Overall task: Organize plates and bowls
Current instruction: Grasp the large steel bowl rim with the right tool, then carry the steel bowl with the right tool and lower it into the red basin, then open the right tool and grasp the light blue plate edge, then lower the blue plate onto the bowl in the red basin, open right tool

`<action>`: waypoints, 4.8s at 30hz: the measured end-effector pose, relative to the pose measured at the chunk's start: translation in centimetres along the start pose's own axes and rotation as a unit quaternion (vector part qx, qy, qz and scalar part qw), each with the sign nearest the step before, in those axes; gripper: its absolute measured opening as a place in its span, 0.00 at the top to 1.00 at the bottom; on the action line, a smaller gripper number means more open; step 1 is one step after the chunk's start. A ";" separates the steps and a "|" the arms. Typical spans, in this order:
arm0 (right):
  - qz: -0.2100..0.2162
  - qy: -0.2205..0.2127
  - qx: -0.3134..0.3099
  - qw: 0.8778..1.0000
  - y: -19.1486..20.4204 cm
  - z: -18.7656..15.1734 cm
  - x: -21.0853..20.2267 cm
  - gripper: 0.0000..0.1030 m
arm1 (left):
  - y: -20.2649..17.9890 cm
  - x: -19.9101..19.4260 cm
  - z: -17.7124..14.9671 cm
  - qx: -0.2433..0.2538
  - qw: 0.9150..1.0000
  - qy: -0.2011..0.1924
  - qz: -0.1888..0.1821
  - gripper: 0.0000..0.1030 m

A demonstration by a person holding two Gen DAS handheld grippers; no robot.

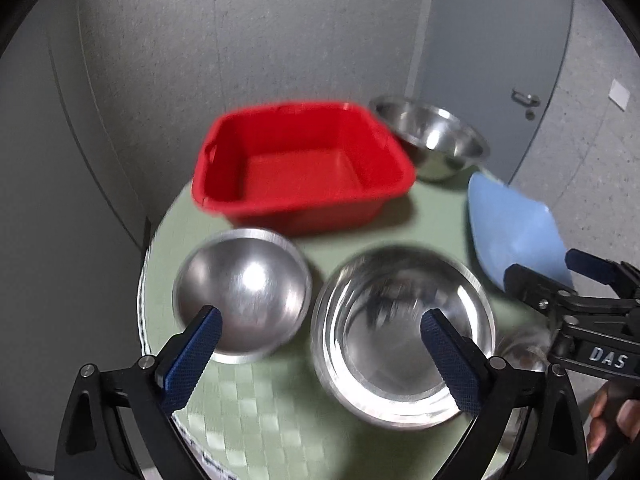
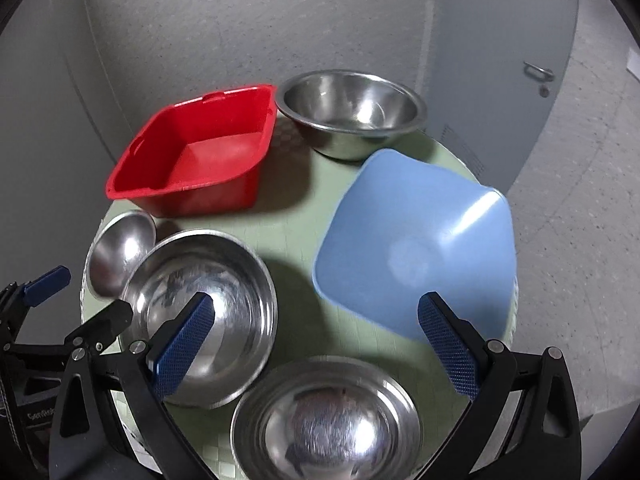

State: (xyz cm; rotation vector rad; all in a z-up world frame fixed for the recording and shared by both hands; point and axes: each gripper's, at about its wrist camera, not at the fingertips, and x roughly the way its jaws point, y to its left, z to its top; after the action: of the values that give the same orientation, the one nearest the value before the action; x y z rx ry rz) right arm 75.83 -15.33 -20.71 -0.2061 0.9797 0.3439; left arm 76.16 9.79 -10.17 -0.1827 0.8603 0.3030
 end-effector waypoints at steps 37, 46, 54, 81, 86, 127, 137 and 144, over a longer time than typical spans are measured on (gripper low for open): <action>0.076 0.086 0.239 0.964 -17.0 17.3 18.8 0.77 | -10.5 34.6 24.6 0.203 0.968 0.132 -0.068 0.68; 0.067 0.032 0.235 0.969 -16.5 18.2 14.9 0.77 | -6.3 29.1 26.0 0.176 0.975 0.076 -0.112 0.74; 0.085 -0.015 0.174 0.981 -10.0 20.0 8.4 0.77 | 3.4 21.9 24.6 0.151 0.984 0.012 -0.094 0.73; 0.117 0.110 0.134 0.978 4.4 14.8 16.6 0.71 | 11.4 31.4 18.6 0.116 0.987 0.107 -0.030 0.61; 0.119 0.105 0.134 0.978 4.7 14.4 15.7 0.56 | 11.3 31.1 19.4 0.108 0.988 0.100 -0.039 0.41; 0.075 0.073 0.277 0.955 -18.3 -1.5 8.1 0.81 | -18.1 31.1 8.6 0.275 0.939 0.172 -0.114 0.71; 0.064 0.005 0.234 0.970 -15.6 3.2 3.3 0.81 | -14.0 27.2 14.5 0.234 0.956 0.085 -0.155 0.71; 0.095 -0.024 0.175 0.980 -8.5 9.4 2.1 0.81 | -5.2 24.7 18.1 0.170 0.976 0.035 -0.131 0.71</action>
State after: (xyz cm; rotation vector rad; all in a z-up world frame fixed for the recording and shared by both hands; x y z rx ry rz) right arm 87.34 -19.75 -17.28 0.2160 0.9977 0.3430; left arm 106.00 14.60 -17.28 0.0128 0.9319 -0.0996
